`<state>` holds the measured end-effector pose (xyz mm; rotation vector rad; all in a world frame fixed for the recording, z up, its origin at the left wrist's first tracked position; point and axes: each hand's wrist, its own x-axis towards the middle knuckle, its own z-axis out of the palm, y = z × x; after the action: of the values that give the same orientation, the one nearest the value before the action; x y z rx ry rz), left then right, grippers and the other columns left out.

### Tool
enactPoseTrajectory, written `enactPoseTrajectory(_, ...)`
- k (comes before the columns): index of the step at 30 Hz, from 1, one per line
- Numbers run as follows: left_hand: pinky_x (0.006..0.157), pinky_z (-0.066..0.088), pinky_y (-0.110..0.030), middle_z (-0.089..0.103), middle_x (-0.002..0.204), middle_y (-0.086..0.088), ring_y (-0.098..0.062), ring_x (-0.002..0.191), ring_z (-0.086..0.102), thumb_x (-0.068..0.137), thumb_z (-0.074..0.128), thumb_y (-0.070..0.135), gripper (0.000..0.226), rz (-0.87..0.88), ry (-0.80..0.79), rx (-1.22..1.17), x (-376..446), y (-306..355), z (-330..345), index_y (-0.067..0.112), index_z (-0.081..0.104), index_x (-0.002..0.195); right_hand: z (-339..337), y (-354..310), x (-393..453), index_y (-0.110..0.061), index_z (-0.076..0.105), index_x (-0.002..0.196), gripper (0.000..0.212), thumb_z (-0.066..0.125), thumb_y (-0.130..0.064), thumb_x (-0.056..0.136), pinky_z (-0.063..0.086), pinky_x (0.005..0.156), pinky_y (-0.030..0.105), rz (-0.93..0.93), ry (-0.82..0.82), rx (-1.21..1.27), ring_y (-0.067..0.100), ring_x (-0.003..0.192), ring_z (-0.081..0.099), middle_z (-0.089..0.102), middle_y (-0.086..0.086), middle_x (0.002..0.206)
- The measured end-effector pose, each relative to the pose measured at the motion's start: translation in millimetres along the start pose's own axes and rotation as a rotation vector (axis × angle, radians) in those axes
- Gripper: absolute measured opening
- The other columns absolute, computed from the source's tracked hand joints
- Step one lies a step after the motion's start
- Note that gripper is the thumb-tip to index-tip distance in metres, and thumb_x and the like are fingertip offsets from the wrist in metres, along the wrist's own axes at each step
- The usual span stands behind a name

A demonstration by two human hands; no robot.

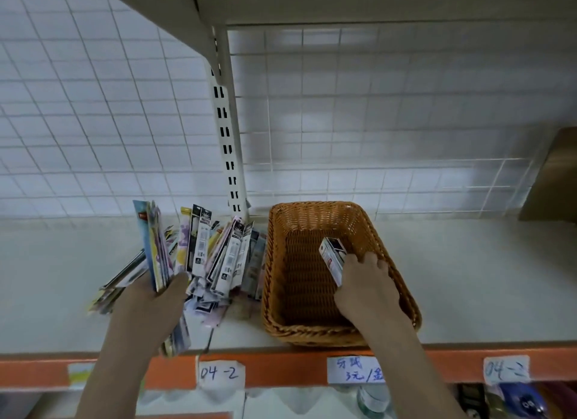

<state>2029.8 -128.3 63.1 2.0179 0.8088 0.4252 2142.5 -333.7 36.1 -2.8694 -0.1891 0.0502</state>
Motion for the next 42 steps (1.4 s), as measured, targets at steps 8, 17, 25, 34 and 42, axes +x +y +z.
enactPoseTrajectory(8,0.054,0.033,-0.025,0.052,0.074,-0.016,-0.023,0.062,0.046,0.089,0.053,0.027,0.017,0.124,-0.058,0.061,-1,53,21,0.013,0.051,0.079,-28,34,11,-0.012,0.059,0.113,0.023,0.05,-0.018,0.093,0.048,0.081,0.026,-0.148,0.329,0.338,0.018,0.095,0.058,0.062,0.004,0.107)
enactPoseTrajectory(17,0.067,0.042,-0.024,0.054,0.125,-0.007,-0.012,0.087,0.057,0.086,0.06,0.041,0.069,0.283,-0.36,0.283,1,81,87,0.016,0.03,0.143,14,118,41,-0.005,0.056,0.121,0.03,0.046,-0.014,0.094,0.043,0.084,0.035,0.069,0.283,0.21,0.033,0.108,0.052,0.059,0.017,0.118)
enactPoseTrajectory(25,0.066,0.047,-0.027,0.057,0.126,-0.014,-0.017,0.082,0.055,0.089,0.061,0.022,0.089,0.373,-0.369,0.454,11,68,129,0.011,-0.003,0.15,31,123,44,-0.013,0.049,0.125,0.033,0.034,-0.024,0.097,0.035,0.099,0.036,0.054,0.166,-0.051,0.028,0.123,0.04,0.048,0.007,0.131)
enactPoseTrajectory(34,0.087,0.045,-0.034,0.037,0.123,-0.013,-0.03,0.106,0.051,0.094,0.046,0.043,0.038,0.449,-0.39,0.876,-2,60,143,0.007,0.053,0.087,32,124,43,-0.012,0.048,0.128,0.036,0.035,-0.026,0.097,0.034,0.1,0.035,0.039,0.175,-0.028,0.028,0.125,0.039,0.048,0.007,0.133)
enactPoseTrajectory(42,0.069,0.044,-0.029,0.039,0.121,-0.013,-0.026,0.082,0.056,0.092,0.052,0.041,0.036,0.427,-0.343,0.845,-2,57,149,0.005,0.055,0.097,26,123,44,-0.012,0.052,0.126,0.034,0.042,-0.021,0.095,0.039,0.096,0.035,0.062,0.181,0.093,0.029,0.12,0.044,0.054,0.009,0.128)
